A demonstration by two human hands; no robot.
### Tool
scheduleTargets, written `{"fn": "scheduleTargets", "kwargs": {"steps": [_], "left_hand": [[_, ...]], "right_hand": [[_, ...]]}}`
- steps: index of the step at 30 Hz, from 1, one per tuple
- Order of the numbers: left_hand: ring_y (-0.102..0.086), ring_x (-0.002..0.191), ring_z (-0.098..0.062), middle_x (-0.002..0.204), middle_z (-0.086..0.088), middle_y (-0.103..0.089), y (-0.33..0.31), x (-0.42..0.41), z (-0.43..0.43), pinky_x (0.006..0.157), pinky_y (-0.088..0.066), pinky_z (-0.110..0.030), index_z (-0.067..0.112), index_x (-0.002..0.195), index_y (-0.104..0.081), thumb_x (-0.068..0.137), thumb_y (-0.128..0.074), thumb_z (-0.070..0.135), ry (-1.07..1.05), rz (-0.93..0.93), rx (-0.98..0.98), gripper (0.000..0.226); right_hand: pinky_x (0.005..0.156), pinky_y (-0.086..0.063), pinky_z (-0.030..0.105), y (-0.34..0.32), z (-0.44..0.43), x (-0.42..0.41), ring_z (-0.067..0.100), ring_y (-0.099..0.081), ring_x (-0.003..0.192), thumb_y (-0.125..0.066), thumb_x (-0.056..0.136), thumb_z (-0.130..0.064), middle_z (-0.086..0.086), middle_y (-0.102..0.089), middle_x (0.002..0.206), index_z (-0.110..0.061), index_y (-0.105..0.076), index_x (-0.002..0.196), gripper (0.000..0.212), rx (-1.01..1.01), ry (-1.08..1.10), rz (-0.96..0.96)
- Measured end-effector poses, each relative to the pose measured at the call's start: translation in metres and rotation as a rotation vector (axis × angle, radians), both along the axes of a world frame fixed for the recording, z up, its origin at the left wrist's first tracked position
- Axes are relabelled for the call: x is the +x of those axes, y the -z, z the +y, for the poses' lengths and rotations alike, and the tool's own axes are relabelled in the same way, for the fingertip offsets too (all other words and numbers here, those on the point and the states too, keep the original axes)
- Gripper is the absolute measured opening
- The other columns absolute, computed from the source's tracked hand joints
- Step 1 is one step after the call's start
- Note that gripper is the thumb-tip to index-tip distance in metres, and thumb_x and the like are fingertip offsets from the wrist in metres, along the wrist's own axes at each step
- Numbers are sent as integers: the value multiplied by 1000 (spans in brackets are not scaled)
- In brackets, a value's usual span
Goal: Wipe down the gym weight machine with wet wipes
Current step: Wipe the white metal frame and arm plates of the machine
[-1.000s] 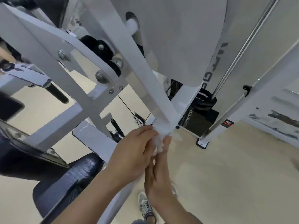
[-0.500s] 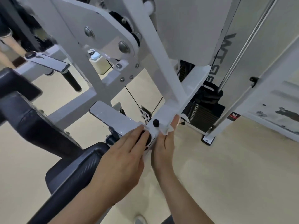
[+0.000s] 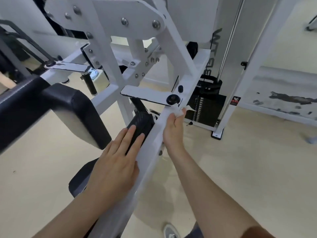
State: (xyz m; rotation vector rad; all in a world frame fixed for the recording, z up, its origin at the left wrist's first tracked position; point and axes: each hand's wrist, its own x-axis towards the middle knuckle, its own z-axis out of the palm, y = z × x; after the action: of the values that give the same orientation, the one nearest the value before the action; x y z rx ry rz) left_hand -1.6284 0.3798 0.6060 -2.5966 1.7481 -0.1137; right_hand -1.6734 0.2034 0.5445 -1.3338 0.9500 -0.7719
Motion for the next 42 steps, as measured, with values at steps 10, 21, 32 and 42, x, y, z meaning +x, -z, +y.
{"fn": "scheduleTargets", "kwargs": {"steps": [10, 21, 32, 42], "left_hand": [[-9, 140, 5, 159, 6, -22, -13, 0, -2, 105, 4, 1, 14, 151, -32, 94, -45, 2, -71, 299, -192, 60], [-22, 145, -12, 158, 1, -28, -12, 0, -5, 110, -9, -10, 12, 149, -36, 92, -45, 1, -117, 270, -200, 59], [-24, 145, -12, 162, 7, -15, -15, -7, 74, 107, -36, -28, 20, 154, -23, 90, -53, 9, -34, 351, -134, 72], [-43, 129, -11, 154, 21, -22, -6, 8, 143, 102, -44, -45, 52, 145, -12, 87, -56, 35, -57, 774, -191, 75]], "right_hand": [[115, -24, 60, 26, 228, -70, 52, -25, 140, -19, 104, -9, 37, -29, 149, 6, -39, 140, 43, -382, -252, 12], [119, 10, 21, 21, 196, -43, 22, 12, 149, -24, 104, -27, 20, 11, 160, 7, 7, 149, 64, -242, -108, 168], [108, -41, 43, 17, 190, -20, 27, -48, 129, -36, 89, -51, 14, -44, 145, -4, -18, 149, 79, 112, 136, 137], [99, -49, 44, 20, 294, -50, 25, -54, 122, -48, 87, -63, 12, -49, 136, -14, -33, 141, 74, 28, 106, 192]]}}
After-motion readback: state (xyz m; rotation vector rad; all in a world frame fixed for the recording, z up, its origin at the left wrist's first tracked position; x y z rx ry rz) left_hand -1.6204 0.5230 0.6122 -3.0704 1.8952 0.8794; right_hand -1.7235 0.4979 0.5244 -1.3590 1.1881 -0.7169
